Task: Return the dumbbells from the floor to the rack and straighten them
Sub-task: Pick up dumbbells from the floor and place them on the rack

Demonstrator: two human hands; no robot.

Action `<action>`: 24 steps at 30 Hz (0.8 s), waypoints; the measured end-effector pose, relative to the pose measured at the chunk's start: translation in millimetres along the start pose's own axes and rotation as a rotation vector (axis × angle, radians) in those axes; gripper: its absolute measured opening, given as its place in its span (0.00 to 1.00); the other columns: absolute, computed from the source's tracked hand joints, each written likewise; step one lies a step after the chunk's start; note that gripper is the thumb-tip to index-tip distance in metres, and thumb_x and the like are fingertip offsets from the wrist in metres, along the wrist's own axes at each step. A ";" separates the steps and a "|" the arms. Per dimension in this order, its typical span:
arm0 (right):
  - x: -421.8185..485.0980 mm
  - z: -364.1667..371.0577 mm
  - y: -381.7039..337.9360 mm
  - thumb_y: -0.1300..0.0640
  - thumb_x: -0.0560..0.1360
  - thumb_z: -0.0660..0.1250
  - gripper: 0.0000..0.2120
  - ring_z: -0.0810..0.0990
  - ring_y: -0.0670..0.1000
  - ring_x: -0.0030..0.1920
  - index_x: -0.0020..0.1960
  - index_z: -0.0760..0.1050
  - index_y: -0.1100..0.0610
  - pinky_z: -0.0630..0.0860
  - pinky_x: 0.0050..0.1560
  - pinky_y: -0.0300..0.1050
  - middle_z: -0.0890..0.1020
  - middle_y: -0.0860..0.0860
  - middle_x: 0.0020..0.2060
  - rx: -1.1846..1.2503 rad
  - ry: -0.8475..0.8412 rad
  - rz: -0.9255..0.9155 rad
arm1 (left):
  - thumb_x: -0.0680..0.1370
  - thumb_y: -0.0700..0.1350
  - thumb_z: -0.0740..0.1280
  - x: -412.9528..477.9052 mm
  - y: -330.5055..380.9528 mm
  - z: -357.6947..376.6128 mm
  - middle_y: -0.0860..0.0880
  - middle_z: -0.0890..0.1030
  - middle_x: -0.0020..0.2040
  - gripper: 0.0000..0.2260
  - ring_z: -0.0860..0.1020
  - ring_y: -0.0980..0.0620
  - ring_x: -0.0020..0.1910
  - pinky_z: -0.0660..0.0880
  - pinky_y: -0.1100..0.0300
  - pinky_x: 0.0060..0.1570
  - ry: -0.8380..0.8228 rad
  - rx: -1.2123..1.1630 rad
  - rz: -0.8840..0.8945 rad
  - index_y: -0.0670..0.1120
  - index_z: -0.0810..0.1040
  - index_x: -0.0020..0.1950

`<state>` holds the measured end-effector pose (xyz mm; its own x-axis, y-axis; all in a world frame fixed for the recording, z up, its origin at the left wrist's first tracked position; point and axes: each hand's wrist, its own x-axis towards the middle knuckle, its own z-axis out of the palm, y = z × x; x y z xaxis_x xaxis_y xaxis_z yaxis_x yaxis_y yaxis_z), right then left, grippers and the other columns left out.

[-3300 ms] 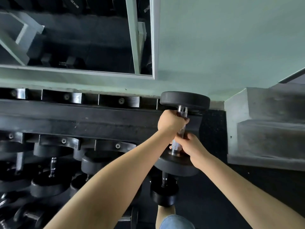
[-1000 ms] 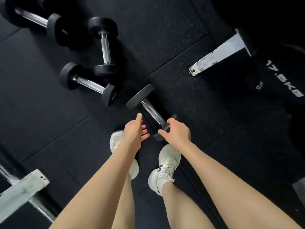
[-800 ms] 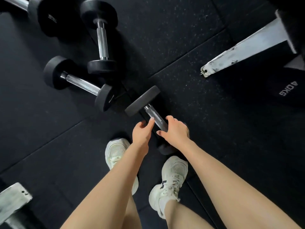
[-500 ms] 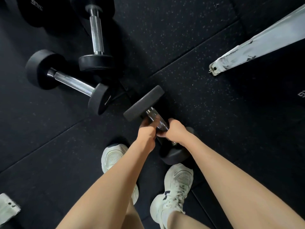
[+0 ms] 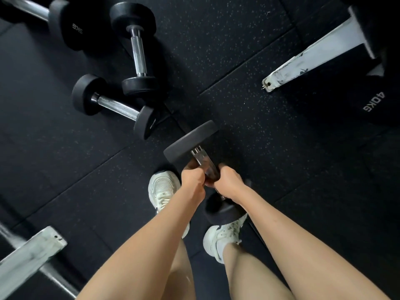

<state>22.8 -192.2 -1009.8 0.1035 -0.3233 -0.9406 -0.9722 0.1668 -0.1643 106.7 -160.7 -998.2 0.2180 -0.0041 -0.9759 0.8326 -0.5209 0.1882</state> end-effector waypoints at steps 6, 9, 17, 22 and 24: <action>-119.5 -15.4 -3.2 0.53 0.73 0.70 0.22 0.77 0.58 0.61 0.65 0.71 0.54 0.73 0.60 0.50 0.80 0.54 0.58 0.176 -0.013 0.020 | 0.75 0.33 0.66 -124.2 11.0 -19.4 0.41 0.81 0.54 0.11 0.78 0.47 0.49 0.76 0.60 0.41 -0.029 0.113 0.033 0.43 0.77 0.56; -189.0 -36.2 -13.1 0.52 0.73 0.70 0.22 0.77 0.57 0.59 0.65 0.70 0.53 0.74 0.61 0.53 0.80 0.54 0.57 0.273 -0.010 0.013 | 0.74 0.32 0.67 -198.3 28.0 -24.3 0.45 0.80 0.48 0.14 0.79 0.48 0.48 0.74 0.64 0.36 -0.034 0.165 0.062 0.44 0.76 0.57; -395.2 -125.6 -50.3 0.52 0.71 0.72 0.17 0.79 0.57 0.55 0.58 0.71 0.53 0.77 0.57 0.56 0.81 0.54 0.53 0.432 0.133 -0.021 | 0.74 0.35 0.69 -415.0 88.6 -24.2 0.47 0.82 0.46 0.14 0.80 0.44 0.50 0.77 0.50 0.54 -0.178 0.361 0.223 0.41 0.79 0.59; -480.8 -187.2 -67.9 0.54 0.67 0.74 0.16 0.80 0.55 0.47 0.52 0.75 0.56 0.77 0.48 0.51 0.82 0.56 0.47 0.638 0.236 -0.135 | 0.72 0.33 0.71 -515.8 126.4 3.0 0.48 0.80 0.37 0.06 0.79 0.44 0.46 0.77 0.45 0.55 -0.279 0.429 0.340 0.43 0.80 0.43; -497.9 -214.3 -71.7 0.53 0.67 0.74 0.18 0.79 0.52 0.42 0.53 0.77 0.59 0.75 0.43 0.45 0.82 0.54 0.44 0.703 0.252 -0.175 | 0.71 0.34 0.72 -545.6 140.5 24.6 0.49 0.78 0.35 0.05 0.78 0.45 0.45 0.78 0.50 0.52 -0.277 0.478 0.386 0.42 0.80 0.44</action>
<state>-4.0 -242.8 -466.1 0.1111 -0.5881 -0.8011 -0.5749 0.6195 -0.5345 92.2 -252.7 -442.0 0.2633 -0.4511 -0.8528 0.3904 -0.7585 0.5218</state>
